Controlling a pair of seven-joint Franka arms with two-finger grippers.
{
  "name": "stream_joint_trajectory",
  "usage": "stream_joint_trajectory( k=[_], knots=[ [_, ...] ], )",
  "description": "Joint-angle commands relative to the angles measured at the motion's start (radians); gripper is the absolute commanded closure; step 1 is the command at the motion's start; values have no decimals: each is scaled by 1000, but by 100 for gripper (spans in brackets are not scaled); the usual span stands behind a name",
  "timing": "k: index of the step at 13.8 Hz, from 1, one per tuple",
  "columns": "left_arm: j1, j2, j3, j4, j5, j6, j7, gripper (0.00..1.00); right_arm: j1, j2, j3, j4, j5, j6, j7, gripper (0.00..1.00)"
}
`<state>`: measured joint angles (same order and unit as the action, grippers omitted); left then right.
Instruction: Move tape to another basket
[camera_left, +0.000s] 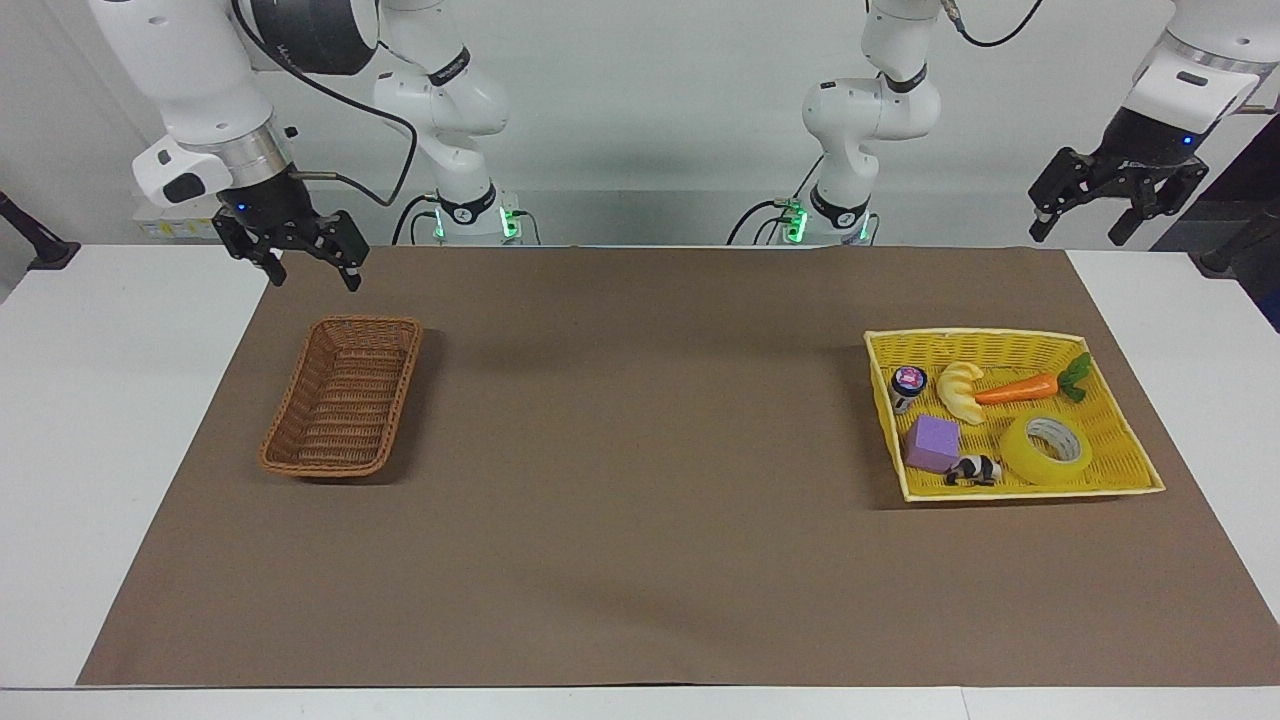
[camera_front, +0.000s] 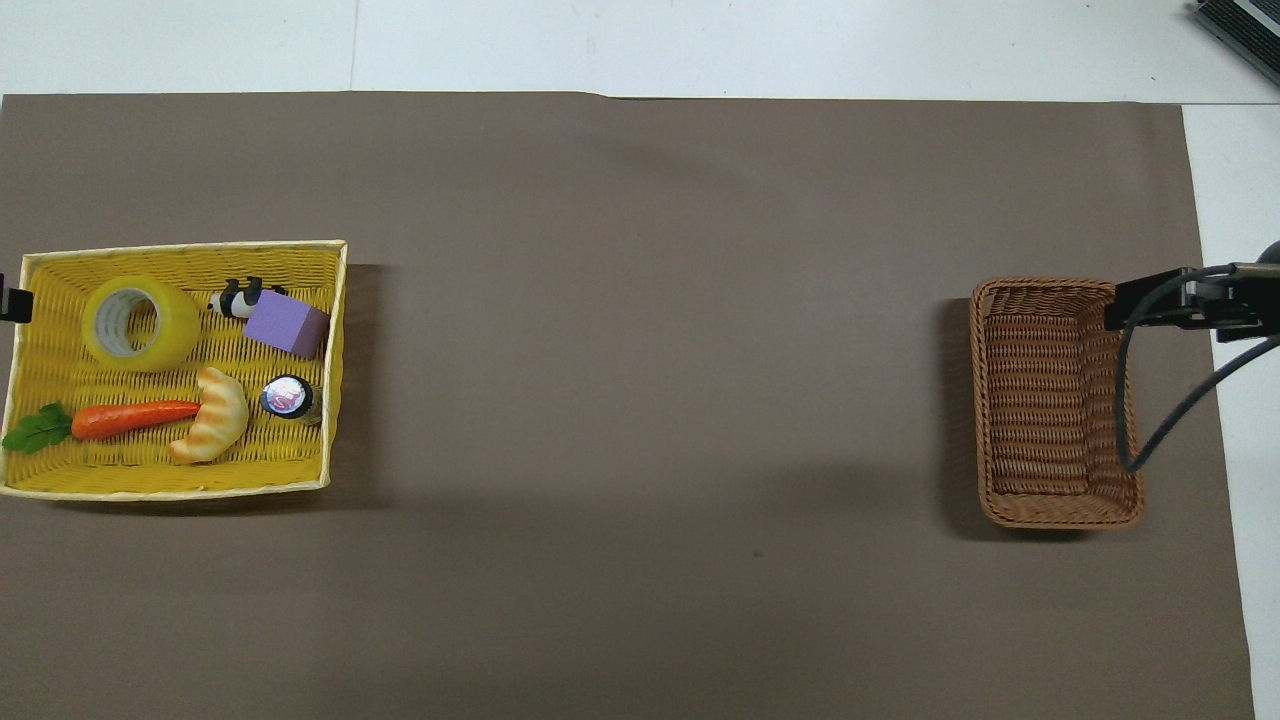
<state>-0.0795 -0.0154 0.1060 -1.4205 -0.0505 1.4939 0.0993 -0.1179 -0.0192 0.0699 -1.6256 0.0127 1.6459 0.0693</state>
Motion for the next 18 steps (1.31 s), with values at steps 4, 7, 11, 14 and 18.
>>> stream_joint_trajectory(
  k=[4,7,11,14,18],
  knots=[
    [-16,-28,7,-31,15,2,-9,0,-3,-11,1,-5,9,-12,-16,0],
    [-16,-28,7,-31,14,0,-10,0,-3,-11,1,-5,9,-12,-16,0],
    [-17,-28,7,-29,14,-6,-10,0,-5,-7,-1,0,9,3,-13,0],
    [-17,-29,6,-31,14,0,-15,0,-5,-8,-1,-2,9,3,-11,0],
    [-2,-28,3,-57,14,60,8,0,-5,-8,-1,-3,7,2,-14,0]
  ],
)
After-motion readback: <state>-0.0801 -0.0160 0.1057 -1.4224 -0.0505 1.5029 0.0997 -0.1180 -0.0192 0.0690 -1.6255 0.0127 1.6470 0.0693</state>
